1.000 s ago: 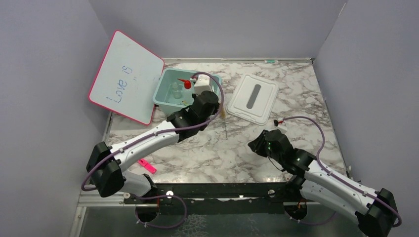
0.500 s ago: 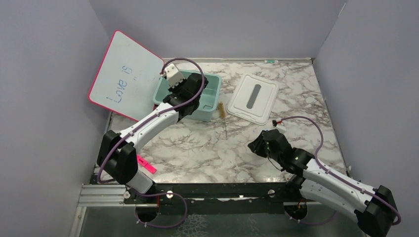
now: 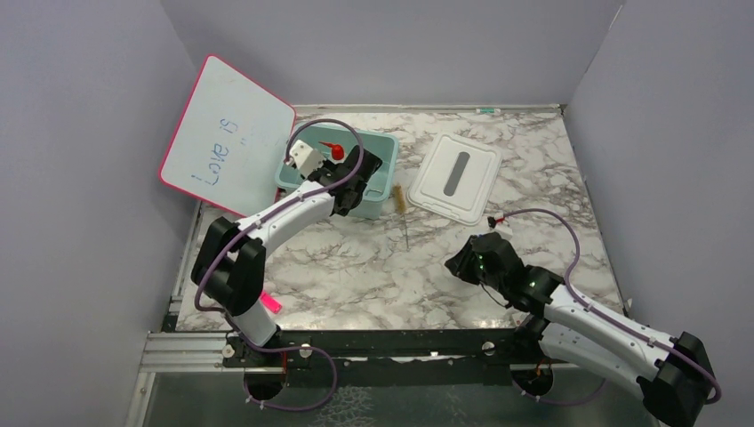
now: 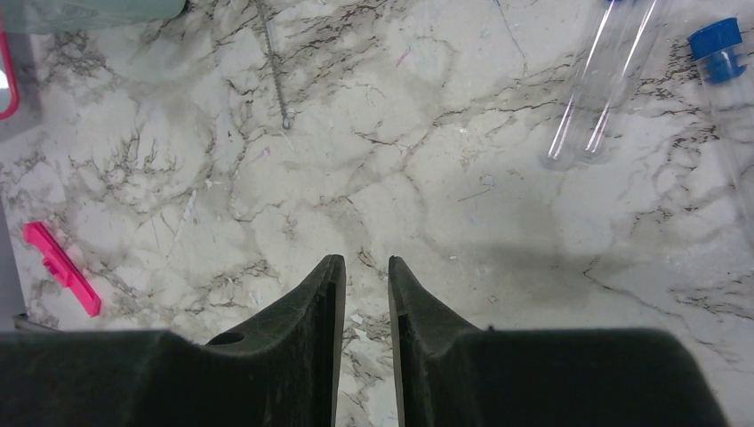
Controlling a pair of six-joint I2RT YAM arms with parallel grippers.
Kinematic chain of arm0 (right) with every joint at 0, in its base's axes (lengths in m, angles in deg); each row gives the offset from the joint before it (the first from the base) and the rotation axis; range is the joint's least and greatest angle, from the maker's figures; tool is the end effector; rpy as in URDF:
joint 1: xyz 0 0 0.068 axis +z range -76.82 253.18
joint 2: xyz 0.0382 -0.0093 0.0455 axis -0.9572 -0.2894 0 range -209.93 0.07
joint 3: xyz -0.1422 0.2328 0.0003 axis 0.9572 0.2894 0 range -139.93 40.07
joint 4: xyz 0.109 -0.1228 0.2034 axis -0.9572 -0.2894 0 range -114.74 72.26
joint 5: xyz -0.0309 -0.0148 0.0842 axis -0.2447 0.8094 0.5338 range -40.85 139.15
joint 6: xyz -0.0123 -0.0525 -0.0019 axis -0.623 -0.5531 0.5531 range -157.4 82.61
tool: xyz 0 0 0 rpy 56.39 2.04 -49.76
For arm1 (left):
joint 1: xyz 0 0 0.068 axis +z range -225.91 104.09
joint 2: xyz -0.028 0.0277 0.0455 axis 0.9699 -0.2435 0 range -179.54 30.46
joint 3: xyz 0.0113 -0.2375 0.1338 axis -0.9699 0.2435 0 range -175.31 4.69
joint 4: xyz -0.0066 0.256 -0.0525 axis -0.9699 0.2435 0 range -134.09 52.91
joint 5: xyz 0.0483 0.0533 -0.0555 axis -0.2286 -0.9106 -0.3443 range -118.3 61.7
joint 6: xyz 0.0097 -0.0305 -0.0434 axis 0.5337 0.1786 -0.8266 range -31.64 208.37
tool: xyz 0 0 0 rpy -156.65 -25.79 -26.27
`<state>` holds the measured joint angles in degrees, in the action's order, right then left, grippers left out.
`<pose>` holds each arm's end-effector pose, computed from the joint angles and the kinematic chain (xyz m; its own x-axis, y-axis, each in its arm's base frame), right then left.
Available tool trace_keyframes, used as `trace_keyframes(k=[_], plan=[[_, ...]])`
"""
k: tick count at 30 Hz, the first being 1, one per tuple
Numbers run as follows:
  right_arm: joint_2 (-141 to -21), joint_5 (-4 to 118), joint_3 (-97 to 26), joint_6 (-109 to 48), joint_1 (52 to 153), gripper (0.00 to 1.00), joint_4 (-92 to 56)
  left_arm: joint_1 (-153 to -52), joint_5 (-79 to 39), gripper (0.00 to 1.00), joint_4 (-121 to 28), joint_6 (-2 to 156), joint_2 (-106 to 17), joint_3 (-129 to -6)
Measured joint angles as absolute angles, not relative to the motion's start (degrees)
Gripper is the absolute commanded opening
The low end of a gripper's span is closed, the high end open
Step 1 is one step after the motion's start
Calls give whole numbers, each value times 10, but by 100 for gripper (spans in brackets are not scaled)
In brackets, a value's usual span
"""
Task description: Organize the chemistry lab equipment
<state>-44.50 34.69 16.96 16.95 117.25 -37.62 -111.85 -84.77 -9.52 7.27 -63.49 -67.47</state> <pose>0.1235 0.1072 0.1933 -0.7144 0.4034 -0.5717 0.0715 0.8548 0.5140 0.2925 -0.1754 0.2637 -0.0553 -0.6339 -0.7714 -0.6736 0.5940 -0.4399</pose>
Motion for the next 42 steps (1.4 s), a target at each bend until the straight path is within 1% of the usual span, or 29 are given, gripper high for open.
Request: trace_keyframes(k=[4, 10, 13, 17, 22, 29, 32, 37, 42], plan=[[-441, 349, 170, 170, 1173, 29, -376, -1115, -852, 32, -88, 34, -648, -677], [-447, 348, 167, 161, 1173, 32, -376, -1111, -853, 39, -78, 23, -650, -690], [-471, 348, 155, 148, 1173, 34, -374, -1110, -852, 44, -75, 49, -650, -711], [-534, 346, 125, 118, 1173, 36, -360, -1110, -845, 49, -93, 119, -636, -733], [-666, 346, 55, 73, 1173, 38, -318, -1108, -812, 57, -135, 255, -558, -732], [-831, 351, -60, 23, 1173, 38, -272, -1088, -697, 71, -171, 453, -427, -720], [-881, 350, -94, 11, 1173, 38, -261, -1087, -652, 72, -169, 503, -384, -694], [-956, 349, -141, -3, 1172, 37, -254, -1087, -585, 73, -156, 563, -293, -613], [-1026, 344, -181, -20, 1172, 32, -251, -1087, -559, 73, -146, 590, -227, -550]])
